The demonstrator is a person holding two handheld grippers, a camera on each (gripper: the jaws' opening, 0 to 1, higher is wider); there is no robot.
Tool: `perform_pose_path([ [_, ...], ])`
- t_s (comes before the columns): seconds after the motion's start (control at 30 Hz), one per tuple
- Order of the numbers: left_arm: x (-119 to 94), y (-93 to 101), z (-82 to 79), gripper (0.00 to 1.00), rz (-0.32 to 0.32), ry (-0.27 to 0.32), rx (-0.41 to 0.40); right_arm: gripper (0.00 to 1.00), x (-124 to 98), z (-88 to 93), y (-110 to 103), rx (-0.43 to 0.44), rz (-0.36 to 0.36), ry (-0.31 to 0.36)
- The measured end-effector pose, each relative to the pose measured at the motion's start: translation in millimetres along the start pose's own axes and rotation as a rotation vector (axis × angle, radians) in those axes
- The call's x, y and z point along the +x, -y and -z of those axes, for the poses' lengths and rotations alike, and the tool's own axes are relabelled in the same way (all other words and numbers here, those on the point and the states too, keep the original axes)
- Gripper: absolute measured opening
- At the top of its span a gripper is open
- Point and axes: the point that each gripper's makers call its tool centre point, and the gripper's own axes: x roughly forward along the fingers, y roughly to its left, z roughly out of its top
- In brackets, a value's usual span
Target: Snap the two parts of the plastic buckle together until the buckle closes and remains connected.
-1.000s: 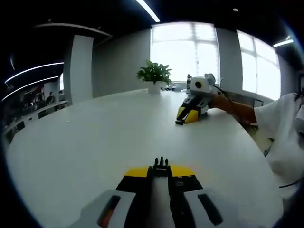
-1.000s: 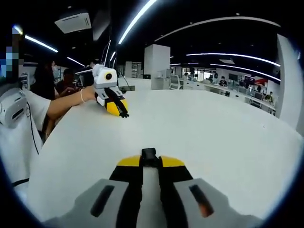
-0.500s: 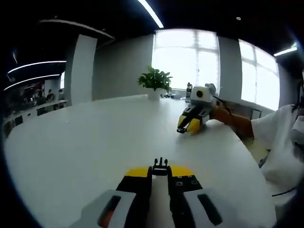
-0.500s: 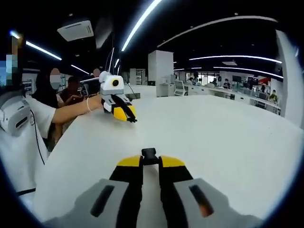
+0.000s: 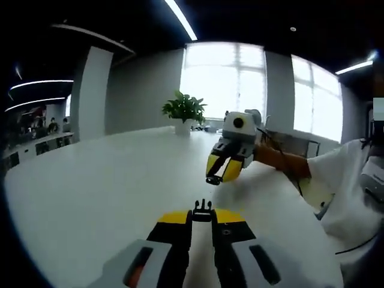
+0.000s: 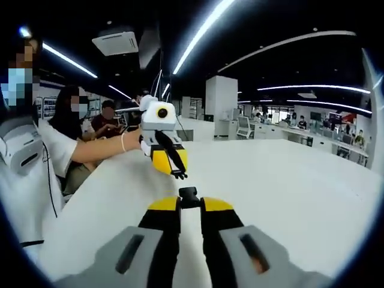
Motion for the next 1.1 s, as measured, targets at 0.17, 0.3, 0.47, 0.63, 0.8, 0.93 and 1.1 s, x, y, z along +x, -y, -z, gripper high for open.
perform_pose_path([
  [0.17,5,-0.9,-8.3,0.12,0.001,0.024,-0.001,0.13,8,-12.3,4,-0.005,-0.009,0.034],
  [0.3,4,-1.4,-14.5,0.12,-0.002,0.036,0.028,0.13,11,-17.6,4,-0.006,-0.013,0.057],
  [0.47,0,6.0,-9.1,0.12,0.012,0.039,0.042,0.13,10,-14.3,-1,0.006,-0.033,0.069],
  [0.63,1,13.3,-3.7,0.12,0.013,0.000,0.082,0.13,10,-9.2,-8,-0.004,-0.064,0.054],
  [0.8,4,21.0,-4.7,0.12,0.039,-0.002,0.105,0.13,14,0.4,-16,-0.036,-0.073,0.007],
  [0.93,3,17.6,-2.9,0.12,0.032,-0.013,0.112,0.13,15,0.2,-19,-0.043,-0.085,0.004],
  [1.1,1,16.9,-4.7,0.12,0.029,-0.002,0.102,0.13,14,-1.3,-18,-0.046,-0.079,0.008],
])
